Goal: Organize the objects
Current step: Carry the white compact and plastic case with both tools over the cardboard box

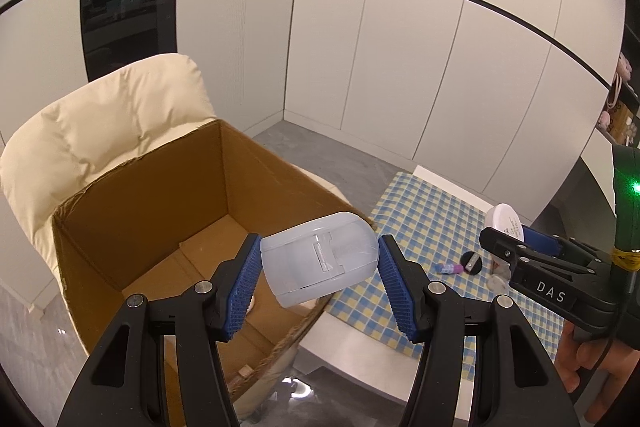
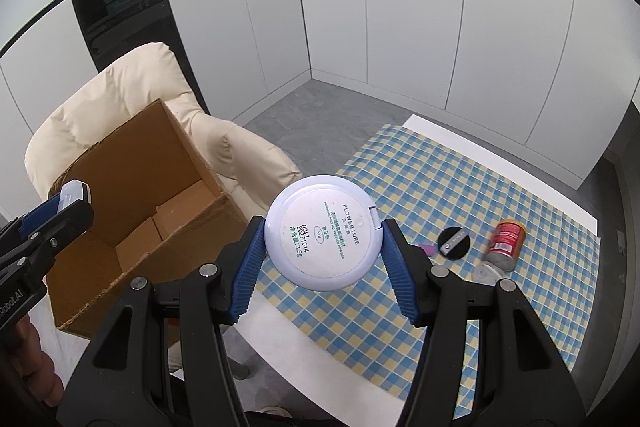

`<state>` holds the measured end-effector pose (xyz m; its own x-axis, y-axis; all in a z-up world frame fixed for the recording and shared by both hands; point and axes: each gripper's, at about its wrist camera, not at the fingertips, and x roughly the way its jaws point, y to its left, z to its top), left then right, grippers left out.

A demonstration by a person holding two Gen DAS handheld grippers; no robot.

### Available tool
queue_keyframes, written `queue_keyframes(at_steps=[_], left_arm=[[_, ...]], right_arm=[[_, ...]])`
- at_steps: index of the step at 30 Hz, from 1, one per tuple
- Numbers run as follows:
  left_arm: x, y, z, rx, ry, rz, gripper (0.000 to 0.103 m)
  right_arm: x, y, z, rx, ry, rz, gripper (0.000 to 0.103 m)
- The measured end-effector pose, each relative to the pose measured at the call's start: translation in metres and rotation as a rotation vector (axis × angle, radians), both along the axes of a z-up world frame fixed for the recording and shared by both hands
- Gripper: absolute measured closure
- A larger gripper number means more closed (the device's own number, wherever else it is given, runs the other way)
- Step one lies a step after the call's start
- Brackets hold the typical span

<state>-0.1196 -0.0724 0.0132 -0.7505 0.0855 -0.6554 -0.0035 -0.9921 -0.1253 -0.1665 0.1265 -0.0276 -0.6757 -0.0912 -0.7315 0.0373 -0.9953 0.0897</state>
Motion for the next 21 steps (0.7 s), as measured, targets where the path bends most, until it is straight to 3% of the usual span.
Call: queue_keyframes(at_steps=[21], left_arm=[[0.009, -0.05, -0.004, -0.008, -0.012, 0.096, 0.044]], right_arm=[[-0.013, -0.048, 0.0, -0.009, 0.005, 0.061, 0.043]])
